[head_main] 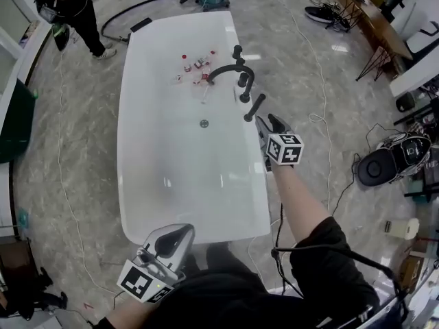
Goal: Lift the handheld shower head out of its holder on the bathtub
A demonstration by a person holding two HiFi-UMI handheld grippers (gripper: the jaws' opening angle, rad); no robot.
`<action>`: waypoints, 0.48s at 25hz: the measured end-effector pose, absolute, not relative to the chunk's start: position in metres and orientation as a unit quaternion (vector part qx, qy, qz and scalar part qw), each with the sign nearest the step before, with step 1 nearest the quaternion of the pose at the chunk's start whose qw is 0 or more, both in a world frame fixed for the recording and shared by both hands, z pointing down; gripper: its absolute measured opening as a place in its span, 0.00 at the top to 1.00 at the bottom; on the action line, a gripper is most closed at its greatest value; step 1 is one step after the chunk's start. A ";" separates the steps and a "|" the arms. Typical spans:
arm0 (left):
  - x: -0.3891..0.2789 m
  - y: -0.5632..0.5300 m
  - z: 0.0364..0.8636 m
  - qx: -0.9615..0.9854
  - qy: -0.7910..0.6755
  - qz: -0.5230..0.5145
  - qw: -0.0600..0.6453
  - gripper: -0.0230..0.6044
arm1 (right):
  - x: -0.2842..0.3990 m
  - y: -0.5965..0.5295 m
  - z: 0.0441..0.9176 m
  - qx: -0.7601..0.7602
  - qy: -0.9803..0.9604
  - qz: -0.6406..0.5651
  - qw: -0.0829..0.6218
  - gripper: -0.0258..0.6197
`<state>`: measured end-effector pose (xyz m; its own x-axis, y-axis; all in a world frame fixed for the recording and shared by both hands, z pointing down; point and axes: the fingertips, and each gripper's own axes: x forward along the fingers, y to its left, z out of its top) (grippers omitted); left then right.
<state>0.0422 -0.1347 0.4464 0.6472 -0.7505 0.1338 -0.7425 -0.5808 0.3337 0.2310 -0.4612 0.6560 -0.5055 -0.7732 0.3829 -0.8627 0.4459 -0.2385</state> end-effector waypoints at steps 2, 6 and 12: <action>0.043 -0.135 0.454 0.887 -0.420 -0.005 0.192 0.96 | 0.234 -0.480 0.676 0.491 -0.835 0.218 0.117 0.70; 0.036 -0.141 0.471 0.878 -0.435 0.005 0.200 0.96 | 0.242 -0.519 0.718 0.511 -0.814 0.242 0.135 0.67; 0.023 -0.146 0.501 0.865 -0.454 0.014 0.214 0.96 | 0.246 -0.574 0.769 0.533 -0.791 0.255 0.158 0.63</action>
